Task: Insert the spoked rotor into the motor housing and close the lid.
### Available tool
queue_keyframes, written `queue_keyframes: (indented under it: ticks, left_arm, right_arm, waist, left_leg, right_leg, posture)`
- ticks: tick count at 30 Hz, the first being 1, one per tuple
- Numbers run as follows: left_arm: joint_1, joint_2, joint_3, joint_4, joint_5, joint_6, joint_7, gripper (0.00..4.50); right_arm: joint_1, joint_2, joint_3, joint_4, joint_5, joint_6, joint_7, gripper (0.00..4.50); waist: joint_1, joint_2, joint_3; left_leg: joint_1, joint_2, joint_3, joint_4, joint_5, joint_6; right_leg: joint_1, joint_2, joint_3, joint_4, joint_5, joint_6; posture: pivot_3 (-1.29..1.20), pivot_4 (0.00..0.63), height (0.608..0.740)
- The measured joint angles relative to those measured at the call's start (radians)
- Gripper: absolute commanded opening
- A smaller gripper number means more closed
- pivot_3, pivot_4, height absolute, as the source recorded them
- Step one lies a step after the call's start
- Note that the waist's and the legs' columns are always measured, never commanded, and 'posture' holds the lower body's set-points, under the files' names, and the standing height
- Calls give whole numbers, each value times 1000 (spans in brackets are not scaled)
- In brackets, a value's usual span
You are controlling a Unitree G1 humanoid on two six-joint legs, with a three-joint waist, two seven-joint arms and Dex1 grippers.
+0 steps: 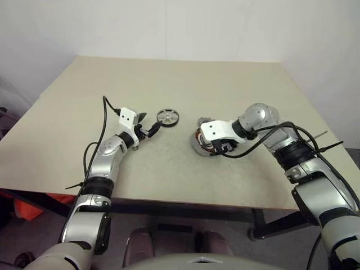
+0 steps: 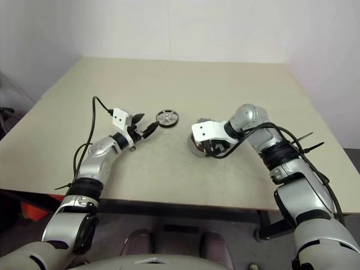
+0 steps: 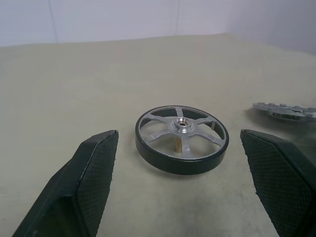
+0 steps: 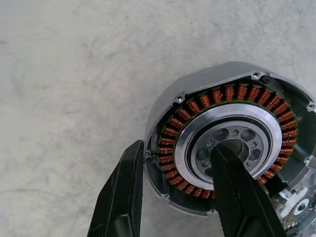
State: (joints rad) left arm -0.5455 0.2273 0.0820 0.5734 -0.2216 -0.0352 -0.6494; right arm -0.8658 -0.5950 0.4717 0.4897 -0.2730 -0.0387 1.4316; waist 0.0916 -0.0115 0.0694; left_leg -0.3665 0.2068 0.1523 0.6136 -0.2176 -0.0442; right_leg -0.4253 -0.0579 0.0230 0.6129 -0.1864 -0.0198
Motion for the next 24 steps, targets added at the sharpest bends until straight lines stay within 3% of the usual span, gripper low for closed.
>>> queue_keyframes:
  ticks: [1,7,19,24]
  left_arm:
    - [0,0,0,0,0,0,0,4202]
    - [0,3,0,-1,0,0,0,4202]
    - [1,13,0,-11,-10,38,-28,4202]
    - [41,94,-6,-113,-64,178,-147,4202]
  right_arm:
    - [-3,3,3,8,-3,-5,-6,1926]
    - [-3,20,10,37,-10,-15,-30,3865]
    - [21,-8,-36,-134,66,88,-7,3865]
    - [32,-31,-130,-292,153,223,-27,3865]
  waist:
    - [0,0,0]
    - [1,0,0]
    - [4,0,0]
    - [3,0,0]
  left_leg:
    - [2,0,0,0,0,0]
    - [5,1,0,-1,3,-4]
    - [-1,2,-1,-2,3,-4]
    - [1,3,-1,-4,3,-5]
  right_leg:
    - [1,0,0,0,0,0]
    - [2,0,-1,3,0,-1]
    - [-1,0,-5,1,-1,-2]
    - [-1,0,-5,2,-1,-3]
  posture:
    - [0,0,740]
    - [0,0,740]
    - [0,0,740]
    - [0,0,740]
